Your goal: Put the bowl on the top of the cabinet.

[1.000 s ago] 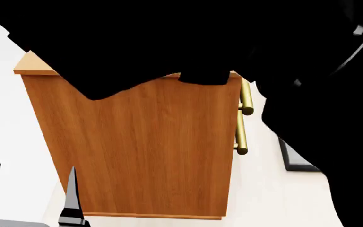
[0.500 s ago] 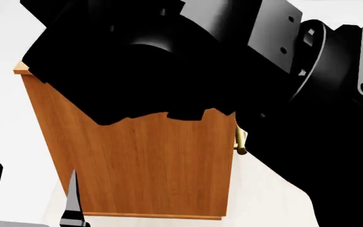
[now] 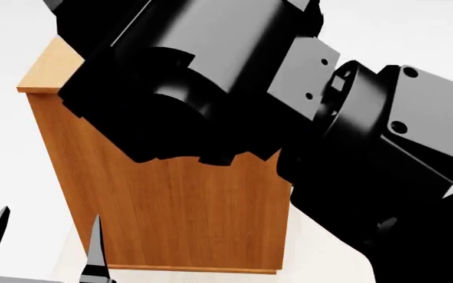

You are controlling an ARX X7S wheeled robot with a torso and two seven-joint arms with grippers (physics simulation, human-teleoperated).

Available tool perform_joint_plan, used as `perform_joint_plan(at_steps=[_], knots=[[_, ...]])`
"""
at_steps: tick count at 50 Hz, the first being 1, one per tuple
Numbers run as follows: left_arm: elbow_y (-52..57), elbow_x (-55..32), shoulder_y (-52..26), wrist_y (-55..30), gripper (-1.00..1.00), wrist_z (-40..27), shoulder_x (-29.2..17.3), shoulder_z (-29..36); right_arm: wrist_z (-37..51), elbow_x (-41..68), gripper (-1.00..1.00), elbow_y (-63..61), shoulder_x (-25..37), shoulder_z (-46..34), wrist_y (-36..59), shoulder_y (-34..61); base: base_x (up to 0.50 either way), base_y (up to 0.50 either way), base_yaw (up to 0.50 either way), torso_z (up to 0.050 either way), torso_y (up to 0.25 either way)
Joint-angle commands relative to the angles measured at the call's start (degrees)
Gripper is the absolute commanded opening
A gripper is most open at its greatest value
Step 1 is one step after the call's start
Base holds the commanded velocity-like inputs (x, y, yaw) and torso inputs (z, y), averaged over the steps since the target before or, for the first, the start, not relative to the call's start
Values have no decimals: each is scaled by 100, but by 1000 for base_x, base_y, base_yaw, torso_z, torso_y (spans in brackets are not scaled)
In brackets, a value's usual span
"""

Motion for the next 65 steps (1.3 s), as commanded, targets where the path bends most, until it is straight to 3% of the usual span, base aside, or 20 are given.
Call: perform_joint_plan(at_steps=[1, 28, 56, 57, 65], knots=[[42, -20, -7, -27, 100, -16, -15, 5, -41, -229, -100, 72, -1, -58, -20, -1, 0, 0, 0, 0, 0], [-58, -25, 22, 97, 100, -22, -33, 20, -158, -349, -100, 193, 4, -242, -108, -162, 0, 0, 0, 0, 0], [-15, -62, 68, 143, 100, -67, -73, -1, 35, 68, -100, 517, -60, -328, 438, 36, 0, 0, 0, 0, 0], [-32, -56, 76, 174, 100, -61, -75, 2, 47, 63, 100, 465, -47, -279, 360, 26, 0, 0, 0, 0, 0], [-2, -66, 64, 139, 100, -79, -78, 10, 193, 175, 100, 253, 25, -183, 366, 106, 0, 0, 0, 0, 0]])
